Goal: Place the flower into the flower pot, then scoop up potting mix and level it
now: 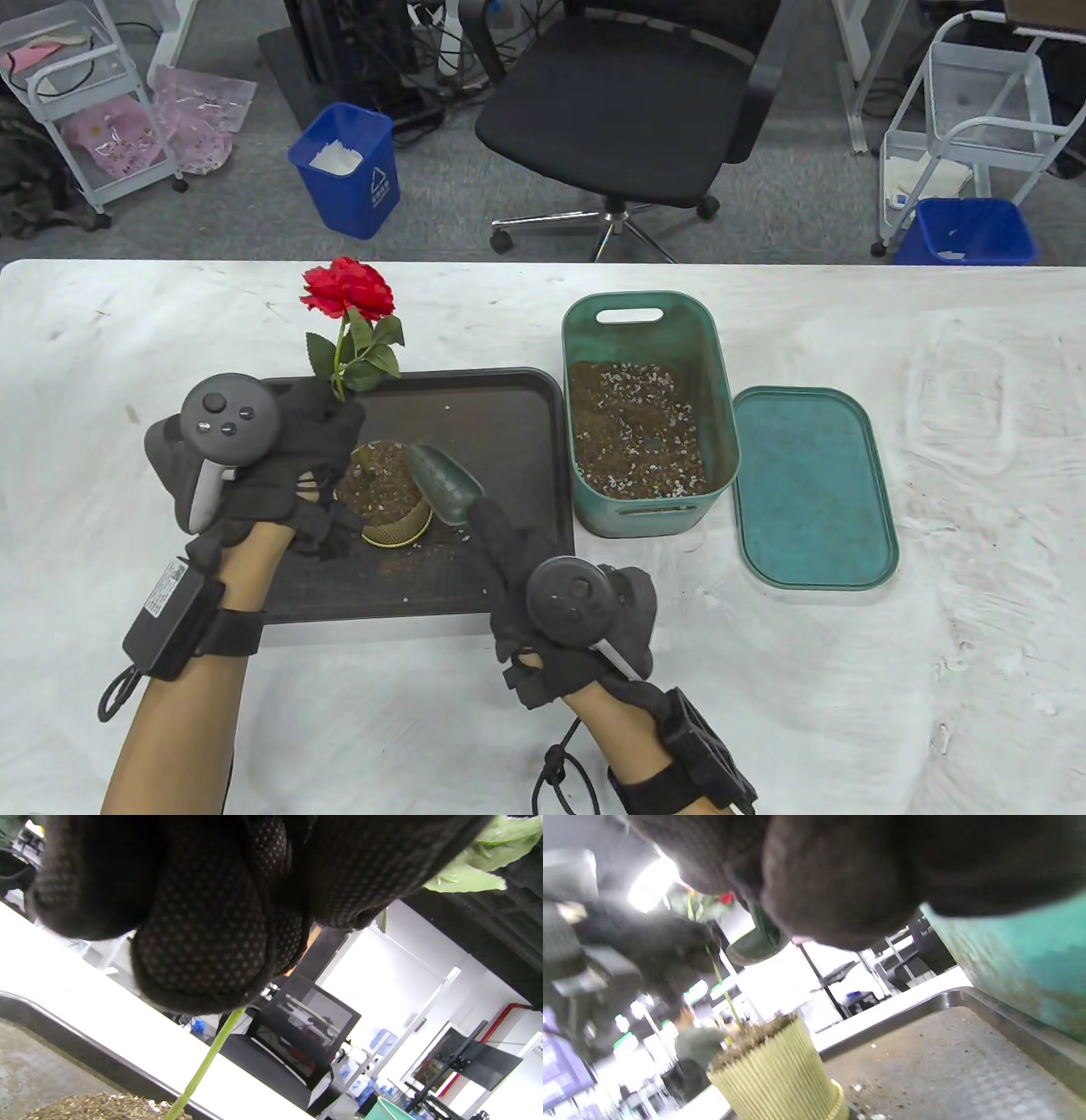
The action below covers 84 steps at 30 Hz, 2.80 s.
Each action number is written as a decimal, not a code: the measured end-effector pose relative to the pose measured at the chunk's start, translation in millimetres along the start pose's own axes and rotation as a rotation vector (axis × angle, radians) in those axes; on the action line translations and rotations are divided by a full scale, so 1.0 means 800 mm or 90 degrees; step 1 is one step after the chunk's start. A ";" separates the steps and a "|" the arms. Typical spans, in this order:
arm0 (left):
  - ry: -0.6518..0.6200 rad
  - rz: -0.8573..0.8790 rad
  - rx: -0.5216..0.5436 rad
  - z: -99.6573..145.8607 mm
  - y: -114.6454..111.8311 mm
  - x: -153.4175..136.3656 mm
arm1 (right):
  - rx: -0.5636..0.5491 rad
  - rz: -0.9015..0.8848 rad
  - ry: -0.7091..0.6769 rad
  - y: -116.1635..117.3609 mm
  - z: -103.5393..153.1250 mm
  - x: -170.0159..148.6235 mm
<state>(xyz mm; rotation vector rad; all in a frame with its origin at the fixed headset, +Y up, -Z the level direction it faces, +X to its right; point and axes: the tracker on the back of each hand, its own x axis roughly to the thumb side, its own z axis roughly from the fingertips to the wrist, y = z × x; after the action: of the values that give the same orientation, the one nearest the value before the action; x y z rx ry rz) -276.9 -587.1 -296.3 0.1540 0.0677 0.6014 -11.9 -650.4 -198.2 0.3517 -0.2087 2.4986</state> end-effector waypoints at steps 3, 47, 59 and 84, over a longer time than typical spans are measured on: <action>0.013 -0.007 -0.013 -0.004 0.000 -0.003 | 0.031 0.073 -0.007 0.015 -0.031 0.027; 0.078 0.011 -0.048 -0.033 -0.001 -0.007 | 0.112 0.268 -0.102 0.064 -0.056 0.108; 0.078 0.011 -0.039 -0.031 -0.002 -0.008 | 0.115 0.187 -0.082 0.055 -0.054 0.095; 0.038 0.042 -0.046 0.010 0.011 -0.018 | 0.205 0.124 -0.027 0.039 -0.112 0.039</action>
<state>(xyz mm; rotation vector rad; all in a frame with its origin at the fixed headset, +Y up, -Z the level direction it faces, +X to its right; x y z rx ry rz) -293.0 -589.5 -287.1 0.0681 0.0995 0.6739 -72.6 -638.1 -276.2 0.5368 0.1538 2.7207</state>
